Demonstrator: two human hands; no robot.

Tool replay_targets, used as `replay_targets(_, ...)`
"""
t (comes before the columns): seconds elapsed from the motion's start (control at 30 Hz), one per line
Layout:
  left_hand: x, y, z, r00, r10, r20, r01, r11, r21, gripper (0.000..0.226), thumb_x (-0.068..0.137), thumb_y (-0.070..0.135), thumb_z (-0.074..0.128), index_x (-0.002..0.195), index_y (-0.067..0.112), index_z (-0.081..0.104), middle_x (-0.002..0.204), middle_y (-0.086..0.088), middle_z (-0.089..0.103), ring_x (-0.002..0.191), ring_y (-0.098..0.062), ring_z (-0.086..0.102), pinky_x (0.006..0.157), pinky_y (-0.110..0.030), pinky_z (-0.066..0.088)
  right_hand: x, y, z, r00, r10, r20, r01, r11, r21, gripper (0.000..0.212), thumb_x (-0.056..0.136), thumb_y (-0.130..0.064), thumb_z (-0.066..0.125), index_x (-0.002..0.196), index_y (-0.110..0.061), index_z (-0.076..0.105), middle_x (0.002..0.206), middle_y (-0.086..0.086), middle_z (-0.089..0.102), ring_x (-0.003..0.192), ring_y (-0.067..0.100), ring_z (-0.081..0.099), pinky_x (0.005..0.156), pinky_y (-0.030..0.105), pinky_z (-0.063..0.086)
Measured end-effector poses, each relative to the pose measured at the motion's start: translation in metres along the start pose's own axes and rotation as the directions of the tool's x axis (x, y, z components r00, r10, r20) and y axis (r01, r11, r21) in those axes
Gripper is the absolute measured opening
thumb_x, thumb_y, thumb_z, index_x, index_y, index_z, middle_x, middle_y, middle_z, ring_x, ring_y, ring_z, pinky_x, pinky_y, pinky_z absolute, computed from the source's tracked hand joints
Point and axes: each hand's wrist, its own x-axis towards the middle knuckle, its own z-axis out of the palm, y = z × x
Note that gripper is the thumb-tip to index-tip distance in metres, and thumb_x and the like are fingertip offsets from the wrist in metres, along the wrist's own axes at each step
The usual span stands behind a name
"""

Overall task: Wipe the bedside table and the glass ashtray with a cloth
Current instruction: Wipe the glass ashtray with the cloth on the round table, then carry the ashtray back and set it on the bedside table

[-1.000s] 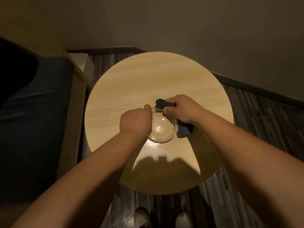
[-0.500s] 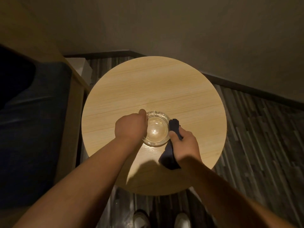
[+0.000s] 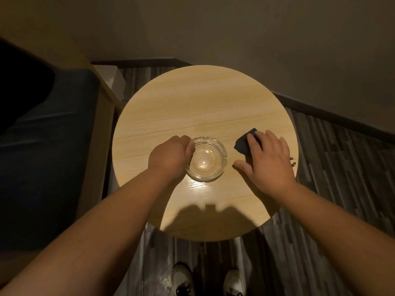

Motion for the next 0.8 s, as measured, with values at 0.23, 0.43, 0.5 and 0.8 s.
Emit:
replay_targets(0.23, -0.039, -0.022, -0.001, 0.992, 0.117, 0.041, -0.106, 0.973, -0.205, 0.092, 0.077, 0.073, 0.051, 0.150, 0.026, 0.021, 0.151, 0.003, 0.033, 0.135, -0.019, 0.030, 0.109, -0.040, 0.028, -0.021, -0.058, -0.005, 0.982, -0.146, 0.118, 0.087, 0.910, 0.406, 0.111, 0.066, -0.071, 0.066, 0.150, -0.018, 0.015, 0.154, 0.002, 0.028, 0.140, 0.021, 0.025, 0.112, 0.039, 0.021)
replay_targets(0.43, -0.038, -0.025, 0.015, 0.987, 0.161, -0.018, -0.162, 0.977, -0.135, 0.108, 0.068, 0.067, 0.070, 0.152, 0.024, 0.016, 0.154, 0.003, 0.031, 0.139, -0.015, 0.024, 0.109, -0.034, 0.017, -0.007, -0.062, 0.023, 0.989, -0.047, 0.137, -0.024, 0.879, 0.477, 0.121, 0.062, -0.069, 0.071, 0.151, -0.015, 0.009, 0.156, 0.008, 0.023, 0.145, 0.024, 0.014, 0.117, 0.042, 0.011)
replay_targets(0.5, -0.038, -0.024, 0.016, 0.989, 0.145, -0.040, -0.150, 0.971, -0.183, 0.106, 0.067, 0.067, 0.071, 0.151, 0.025, 0.021, 0.152, 0.005, 0.035, 0.138, -0.014, 0.027, 0.107, -0.030, 0.017, -0.009, -0.064, 0.020, 0.993, -0.035, 0.109, -0.027, 0.855, 0.519, 0.117, 0.062, -0.067, 0.073, 0.150, -0.017, 0.013, 0.155, 0.007, 0.025, 0.144, 0.023, 0.016, 0.117, 0.041, 0.012)
replay_targets(0.8, -0.099, -0.024, -0.057, 0.993, -0.007, -0.119, -0.040, 0.923, -0.382, 0.104, 0.070, 0.052, 0.079, 0.151, 0.029, 0.018, 0.150, 0.005, 0.038, 0.135, -0.017, 0.033, 0.107, -0.031, 0.023, -0.009, -0.102, -0.071, 0.974, -0.215, 0.071, 0.135, 0.805, 0.577, 0.115, 0.064, -0.050, 0.081, 0.150, -0.016, 0.013, 0.156, 0.005, 0.024, 0.142, 0.020, 0.017, 0.116, 0.037, 0.011)
